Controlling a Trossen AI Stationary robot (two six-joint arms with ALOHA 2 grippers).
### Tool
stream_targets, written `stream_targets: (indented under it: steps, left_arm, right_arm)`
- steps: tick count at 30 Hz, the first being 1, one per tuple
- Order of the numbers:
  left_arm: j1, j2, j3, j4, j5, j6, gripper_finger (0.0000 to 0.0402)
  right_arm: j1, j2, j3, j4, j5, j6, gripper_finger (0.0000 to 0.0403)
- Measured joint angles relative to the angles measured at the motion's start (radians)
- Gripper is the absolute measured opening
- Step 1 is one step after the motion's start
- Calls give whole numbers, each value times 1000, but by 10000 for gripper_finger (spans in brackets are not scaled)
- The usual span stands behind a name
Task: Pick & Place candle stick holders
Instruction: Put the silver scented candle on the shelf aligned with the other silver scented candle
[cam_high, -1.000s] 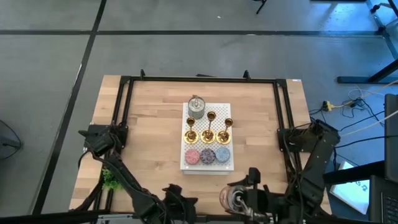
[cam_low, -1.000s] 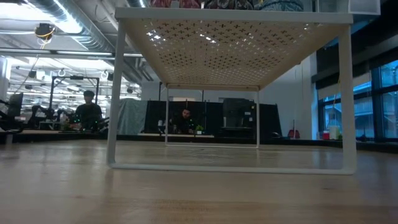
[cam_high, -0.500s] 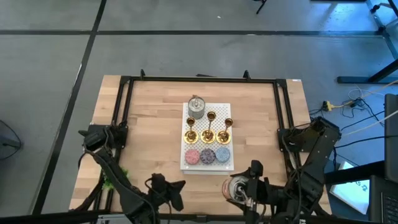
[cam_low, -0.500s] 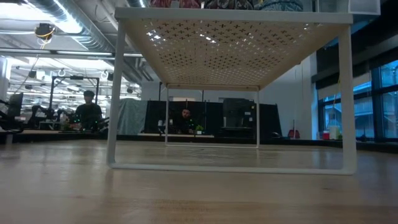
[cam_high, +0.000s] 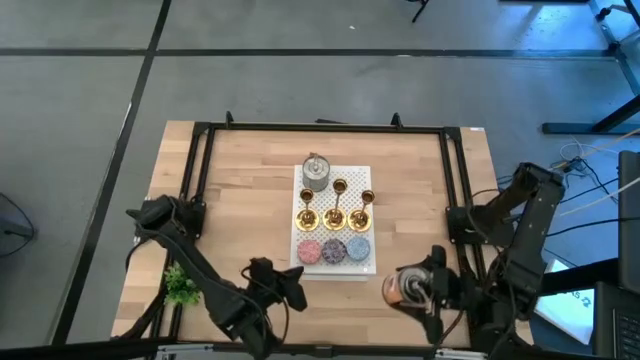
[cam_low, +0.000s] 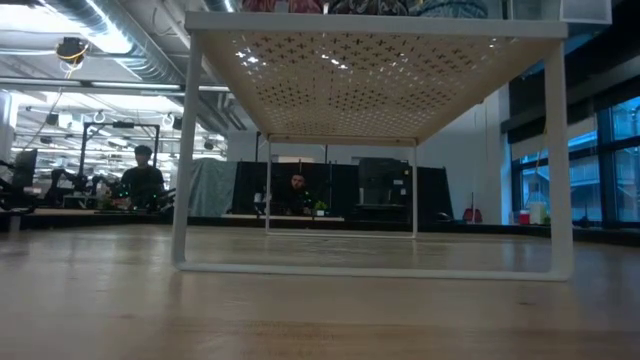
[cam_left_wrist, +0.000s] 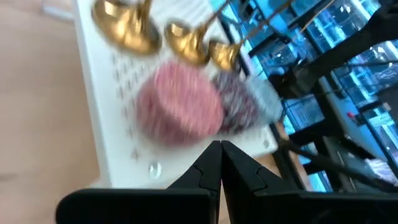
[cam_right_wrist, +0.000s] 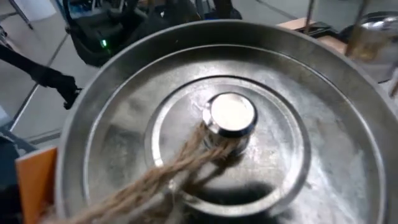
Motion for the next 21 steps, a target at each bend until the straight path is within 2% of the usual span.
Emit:
stream_targets:
  steps: [4,12,21]
  left_arm:
    - [5,-64,0,-67,-46,7,4]
    - [55,-186,0,-209,-135,81,4]
    - [123,-312,0,-225,-238,256,3]
  right_arm:
    - [6,-96,-66,-66,-8,2,357]
    - [12,-318,-258,-55,-15,-8,357]
    - [-22,-567,-432,-66,-18,-78,357]
